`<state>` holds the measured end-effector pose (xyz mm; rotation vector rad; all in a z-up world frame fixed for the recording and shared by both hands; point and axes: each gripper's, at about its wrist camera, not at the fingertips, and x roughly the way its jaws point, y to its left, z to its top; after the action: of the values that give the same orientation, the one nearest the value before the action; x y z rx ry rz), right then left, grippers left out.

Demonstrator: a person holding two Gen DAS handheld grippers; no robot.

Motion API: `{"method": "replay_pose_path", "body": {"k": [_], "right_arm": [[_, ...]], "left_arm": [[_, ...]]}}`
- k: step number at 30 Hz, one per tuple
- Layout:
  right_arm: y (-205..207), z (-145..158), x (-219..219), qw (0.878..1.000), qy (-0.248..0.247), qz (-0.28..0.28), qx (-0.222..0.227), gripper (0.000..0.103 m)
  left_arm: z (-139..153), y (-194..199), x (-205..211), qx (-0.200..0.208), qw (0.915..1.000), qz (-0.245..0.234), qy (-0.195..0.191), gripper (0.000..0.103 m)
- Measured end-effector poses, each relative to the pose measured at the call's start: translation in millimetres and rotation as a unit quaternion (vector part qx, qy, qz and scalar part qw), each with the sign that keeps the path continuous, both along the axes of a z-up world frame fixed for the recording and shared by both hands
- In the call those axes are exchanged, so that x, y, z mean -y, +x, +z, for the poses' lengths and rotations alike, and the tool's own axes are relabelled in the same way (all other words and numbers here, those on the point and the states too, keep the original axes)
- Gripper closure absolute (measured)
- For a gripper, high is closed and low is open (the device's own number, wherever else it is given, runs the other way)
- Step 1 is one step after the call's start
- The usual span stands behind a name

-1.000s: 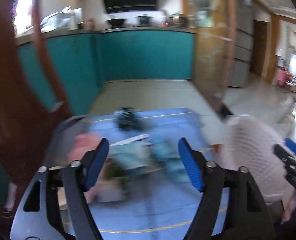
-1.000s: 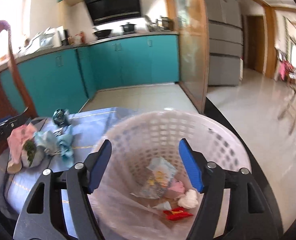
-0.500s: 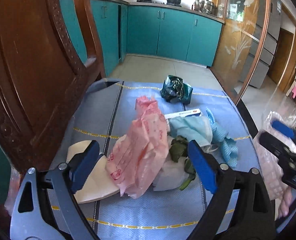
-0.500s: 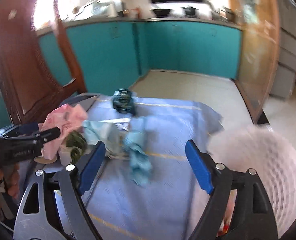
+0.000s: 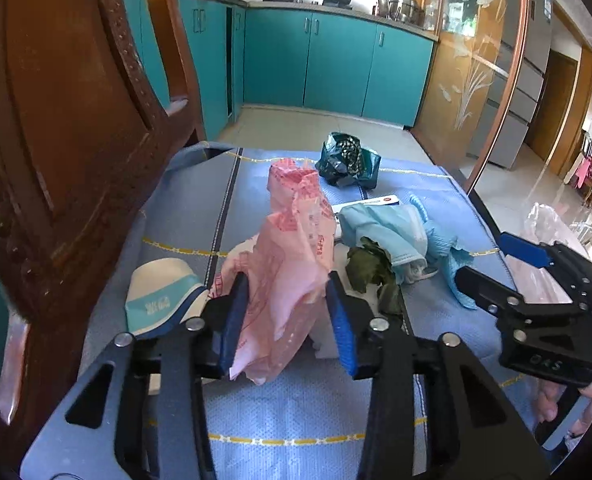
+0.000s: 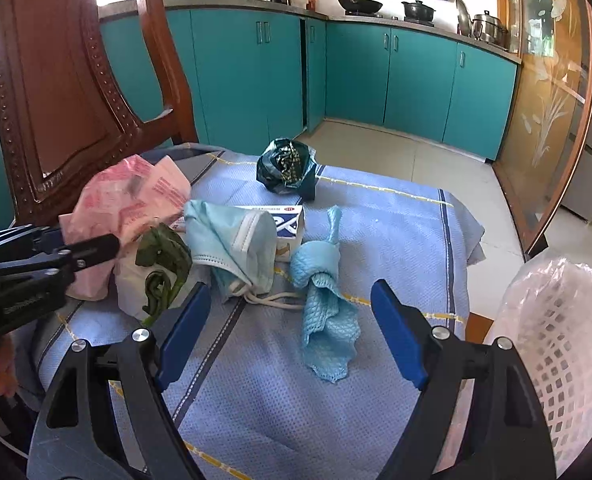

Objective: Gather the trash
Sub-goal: 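Move back to the table and grasp the pink printed paper bag with the left gripper, then grasp the blue cloth with the right gripper while the left gripper holds the pink paper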

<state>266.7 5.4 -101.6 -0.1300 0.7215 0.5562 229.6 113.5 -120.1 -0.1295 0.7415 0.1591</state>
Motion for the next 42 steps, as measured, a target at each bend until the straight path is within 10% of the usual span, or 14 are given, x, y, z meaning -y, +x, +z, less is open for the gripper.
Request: {"method": "replay_pose_path", "body": {"k": [17, 27, 42], "right_arm": [[28, -24, -5, 0.997, -0.039, -0.052, -0.038, 0.023], [40, -41, -23, 0.995, -0.071, -0.034, -0.069, 0.095], [-38, 6, 21, 0.999, 0.001, 0.035, -0.006, 0.096]], "left_arm": [[61, -69, 0, 0.093, 0.9955, 0.017, -0.005, 0.066], [63, -74, 8, 0.091, 0.9958, 0.013, 0.001, 0.065], [68, -85, 14, 0.096, 0.9954, 0.006, 0.001, 0.065]]}}
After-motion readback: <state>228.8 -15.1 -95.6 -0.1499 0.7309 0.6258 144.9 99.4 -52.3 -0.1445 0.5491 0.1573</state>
